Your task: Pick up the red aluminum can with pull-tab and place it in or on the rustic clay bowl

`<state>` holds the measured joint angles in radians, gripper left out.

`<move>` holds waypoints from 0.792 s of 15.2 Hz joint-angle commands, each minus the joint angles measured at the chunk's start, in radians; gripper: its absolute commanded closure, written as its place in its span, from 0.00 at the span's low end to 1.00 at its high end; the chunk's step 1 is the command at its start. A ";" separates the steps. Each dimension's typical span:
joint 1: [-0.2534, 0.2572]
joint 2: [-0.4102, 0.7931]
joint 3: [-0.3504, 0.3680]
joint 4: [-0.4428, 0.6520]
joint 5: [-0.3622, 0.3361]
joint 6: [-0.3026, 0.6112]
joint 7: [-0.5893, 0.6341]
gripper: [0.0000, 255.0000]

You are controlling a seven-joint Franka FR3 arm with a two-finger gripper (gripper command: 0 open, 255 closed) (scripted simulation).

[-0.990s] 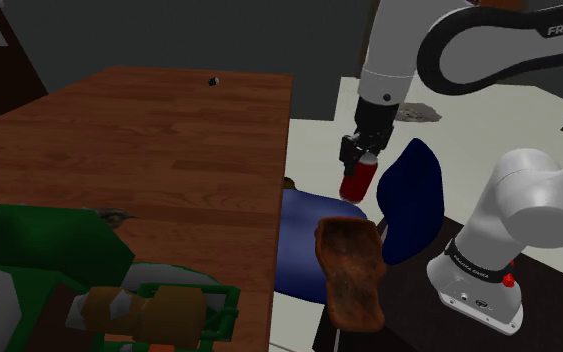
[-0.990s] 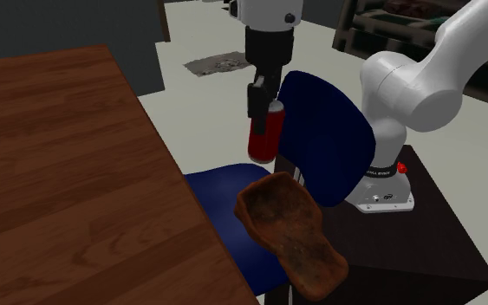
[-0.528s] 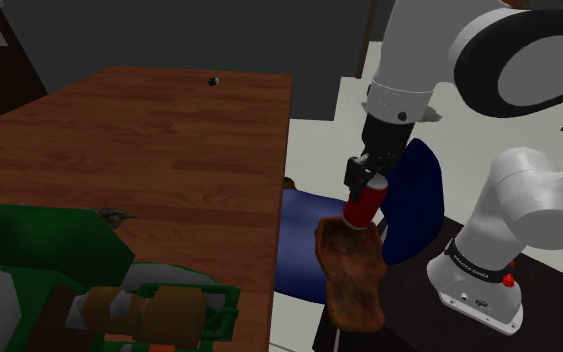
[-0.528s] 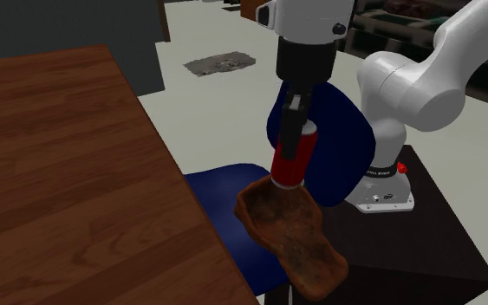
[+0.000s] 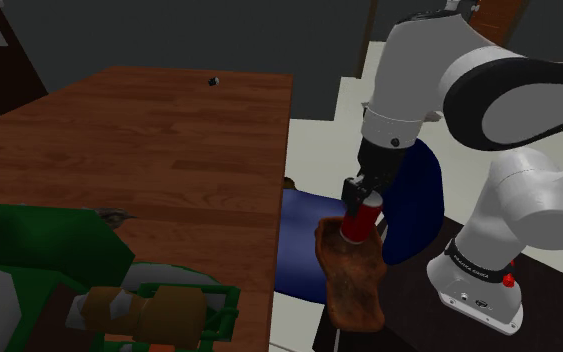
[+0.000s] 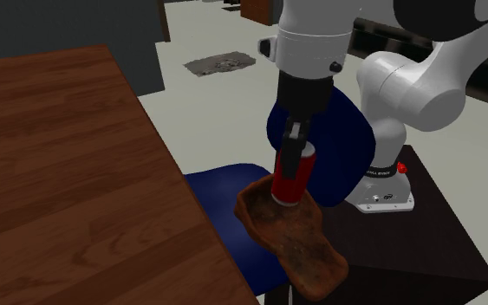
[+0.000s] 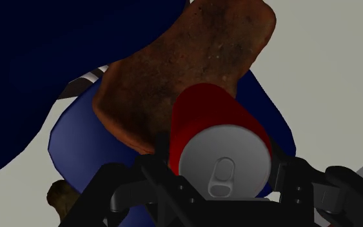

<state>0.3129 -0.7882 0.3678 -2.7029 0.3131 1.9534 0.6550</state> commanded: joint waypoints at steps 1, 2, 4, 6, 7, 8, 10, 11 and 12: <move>0.002 0.006 0.005 -0.021 0.006 0.027 -0.003 1.00; 0.003 0.011 0.009 -0.032 0.009 0.043 -0.004 1.00; 0.005 0.021 0.016 -0.053 0.016 0.074 -0.006 1.00; 0.007 0.033 0.024 -0.073 0.024 0.106 -0.008 1.00; 0.008 0.040 0.028 -0.082 0.028 0.123 -0.009 1.00; 0.009 0.047 0.032 -0.092 0.031 0.139 -0.010 1.00; 0.010 0.059 0.039 -0.106 0.037 0.164 -0.011 1.00; 0.010 0.059 0.039 -0.106 0.037 0.164 -0.011 1.00; 0.010 0.059 0.039 -0.106 0.037 0.164 -0.011 1.00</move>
<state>0.3235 -0.7310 0.4062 -2.8080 0.3499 2.1146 0.6446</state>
